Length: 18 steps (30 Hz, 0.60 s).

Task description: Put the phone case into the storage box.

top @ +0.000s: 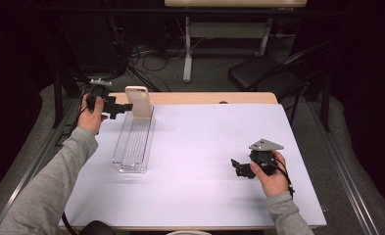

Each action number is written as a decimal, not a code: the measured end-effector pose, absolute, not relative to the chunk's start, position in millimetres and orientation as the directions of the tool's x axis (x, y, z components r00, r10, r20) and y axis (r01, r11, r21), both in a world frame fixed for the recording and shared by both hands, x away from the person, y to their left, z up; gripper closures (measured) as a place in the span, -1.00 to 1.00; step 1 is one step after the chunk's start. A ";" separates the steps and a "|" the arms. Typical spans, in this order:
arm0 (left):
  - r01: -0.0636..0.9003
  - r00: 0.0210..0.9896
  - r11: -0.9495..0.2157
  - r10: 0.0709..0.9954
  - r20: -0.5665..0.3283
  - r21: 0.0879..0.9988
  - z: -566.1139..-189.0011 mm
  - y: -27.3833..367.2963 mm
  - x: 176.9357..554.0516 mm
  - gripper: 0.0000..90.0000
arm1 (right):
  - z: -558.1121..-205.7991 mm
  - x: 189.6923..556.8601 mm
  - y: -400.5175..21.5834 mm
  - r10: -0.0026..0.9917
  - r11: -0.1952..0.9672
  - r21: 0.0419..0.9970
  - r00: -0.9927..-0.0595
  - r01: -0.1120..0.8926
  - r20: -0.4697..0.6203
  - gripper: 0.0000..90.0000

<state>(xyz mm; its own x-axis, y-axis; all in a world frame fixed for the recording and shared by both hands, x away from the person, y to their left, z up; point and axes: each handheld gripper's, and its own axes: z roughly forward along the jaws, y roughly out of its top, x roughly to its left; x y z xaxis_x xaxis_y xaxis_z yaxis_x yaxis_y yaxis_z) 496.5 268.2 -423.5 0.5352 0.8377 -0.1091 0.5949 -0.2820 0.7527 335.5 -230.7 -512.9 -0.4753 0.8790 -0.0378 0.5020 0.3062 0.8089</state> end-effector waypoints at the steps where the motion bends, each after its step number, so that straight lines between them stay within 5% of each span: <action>1: 0.591 0.536 -0.278 0.837 -0.111 0.757 -423.5 267.9 495.6 -0.66 | -511.6 335.6 -231.8 0.879 0.306 0.809 -0.475 0.501 -0.039 -0.98; 18: 0.580 0.558 -0.312 0.825 -0.087 0.752 -420.0 262.9 477.5 -0.66 | -498.5 338.9 -235.9 0.853 0.331 0.805 -0.521 0.492 -0.032 -0.98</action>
<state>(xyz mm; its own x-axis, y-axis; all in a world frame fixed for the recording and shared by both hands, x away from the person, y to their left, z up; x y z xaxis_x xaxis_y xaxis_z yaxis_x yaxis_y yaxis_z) 477.5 262.9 -420.0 0.5579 0.8253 -0.0874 0.5801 -0.3125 0.7522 338.9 -235.9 -498.5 -0.5207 0.8531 -0.0324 0.4924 0.3310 0.8050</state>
